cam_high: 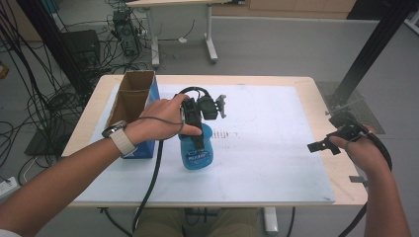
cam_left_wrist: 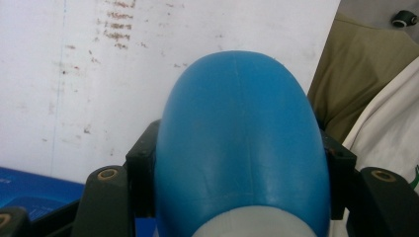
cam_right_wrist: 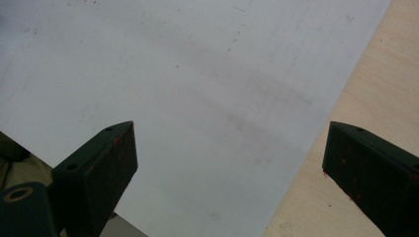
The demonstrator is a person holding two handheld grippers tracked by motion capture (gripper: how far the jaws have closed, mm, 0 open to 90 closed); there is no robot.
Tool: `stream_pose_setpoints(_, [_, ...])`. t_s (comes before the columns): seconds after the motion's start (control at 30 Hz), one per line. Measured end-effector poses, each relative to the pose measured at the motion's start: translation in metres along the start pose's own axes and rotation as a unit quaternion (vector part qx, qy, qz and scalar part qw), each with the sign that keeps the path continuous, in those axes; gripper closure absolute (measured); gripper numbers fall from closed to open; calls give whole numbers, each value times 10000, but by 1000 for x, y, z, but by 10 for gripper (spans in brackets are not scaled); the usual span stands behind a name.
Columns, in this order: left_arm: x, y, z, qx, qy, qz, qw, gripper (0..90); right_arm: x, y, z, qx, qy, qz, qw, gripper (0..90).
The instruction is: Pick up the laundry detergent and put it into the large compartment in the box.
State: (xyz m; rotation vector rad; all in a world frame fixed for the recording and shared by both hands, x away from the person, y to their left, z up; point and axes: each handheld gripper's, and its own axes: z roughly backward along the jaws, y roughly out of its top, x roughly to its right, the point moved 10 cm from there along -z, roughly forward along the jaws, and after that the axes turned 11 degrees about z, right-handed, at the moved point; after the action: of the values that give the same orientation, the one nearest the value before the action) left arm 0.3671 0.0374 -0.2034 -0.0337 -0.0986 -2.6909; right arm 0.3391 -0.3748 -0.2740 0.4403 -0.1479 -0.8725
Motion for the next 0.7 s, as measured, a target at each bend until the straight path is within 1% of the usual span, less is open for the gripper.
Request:
stream_pose_setpoints(0.17, [0,0,6,-26,57,82,9999,379,0,1,2,40,-5,7,10000,65])
stream_pose_setpoints(0.27, [-2,0,9,-25,39,150,9999,379,0,1,3,32,-15,2,10000,65])
stream_pose_setpoints(0.5, [-4,1,20,-59,81,399,9992,379,0,0,4,47,-19,8,10000,64])
stream_pose_setpoints(0.63, [-3,1,28,-37,156,463,9988,379,0,1,4,58,-22,18,10000,65])
stream_pose_setpoints(0.7, [-5,2,31,-51,151,531,9985,378,0,2,4,66,-27,6,10000,65])
